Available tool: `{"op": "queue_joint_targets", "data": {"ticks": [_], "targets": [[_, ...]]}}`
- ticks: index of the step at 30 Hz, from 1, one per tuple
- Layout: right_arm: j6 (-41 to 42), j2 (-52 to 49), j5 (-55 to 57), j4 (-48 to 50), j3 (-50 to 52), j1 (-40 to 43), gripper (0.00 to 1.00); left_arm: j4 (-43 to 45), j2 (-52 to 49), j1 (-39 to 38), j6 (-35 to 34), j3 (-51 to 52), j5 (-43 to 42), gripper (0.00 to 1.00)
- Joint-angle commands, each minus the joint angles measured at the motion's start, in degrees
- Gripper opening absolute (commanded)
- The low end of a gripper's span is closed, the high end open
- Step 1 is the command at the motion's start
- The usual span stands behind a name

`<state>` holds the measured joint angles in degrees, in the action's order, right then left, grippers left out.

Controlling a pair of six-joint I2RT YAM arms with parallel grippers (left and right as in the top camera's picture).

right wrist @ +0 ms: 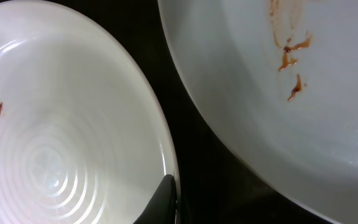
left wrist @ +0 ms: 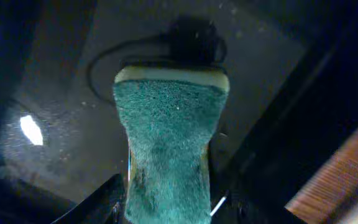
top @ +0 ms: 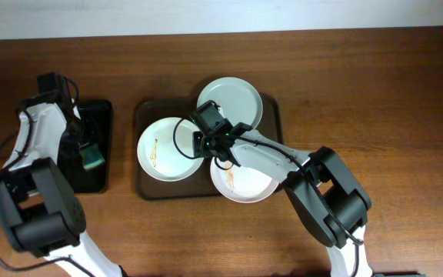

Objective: Clean dirty plates on tray and stack at the side
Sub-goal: 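Grasp the green sponge from the black tray with the left gripper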

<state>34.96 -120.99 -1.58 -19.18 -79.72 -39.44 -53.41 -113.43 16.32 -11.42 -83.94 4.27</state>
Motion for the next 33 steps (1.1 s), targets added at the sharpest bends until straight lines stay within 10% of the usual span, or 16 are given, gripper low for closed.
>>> {"op": "queue_joint_targets", "data": {"ticks": [1, 6, 8, 18, 33], "targets": [[0.0, -1.2, -0.1, -0.3, -0.9, -0.3, 0.05, 0.4, -4.4, 0.4, -0.3, -0.5, 2.3, 0.53], [0.0, -1.2, -0.1, -0.3, -0.9, -0.3, 0.05, 2.1, -5.8, 0.4, -0.3, -0.5, 2.3, 0.28], [0.0, -1.2, -0.1, -0.3, -0.9, -0.3, 0.05, 2.4, -5.8, 0.4, -0.3, -0.5, 2.2, 0.01], [0.0, -1.2, -1.2, -0.4, -0.9, -0.2, 0.04, -20.3, -5.8, 0.3, 10.9, -25.3, -5.6, 0.01], [0.0, -1.2, -6.0, 0.2, -0.9, 1.7, 0.04, -22.3, -9.2, -12.0, 15.5, -23.9, -11.1, 0.01]]}}
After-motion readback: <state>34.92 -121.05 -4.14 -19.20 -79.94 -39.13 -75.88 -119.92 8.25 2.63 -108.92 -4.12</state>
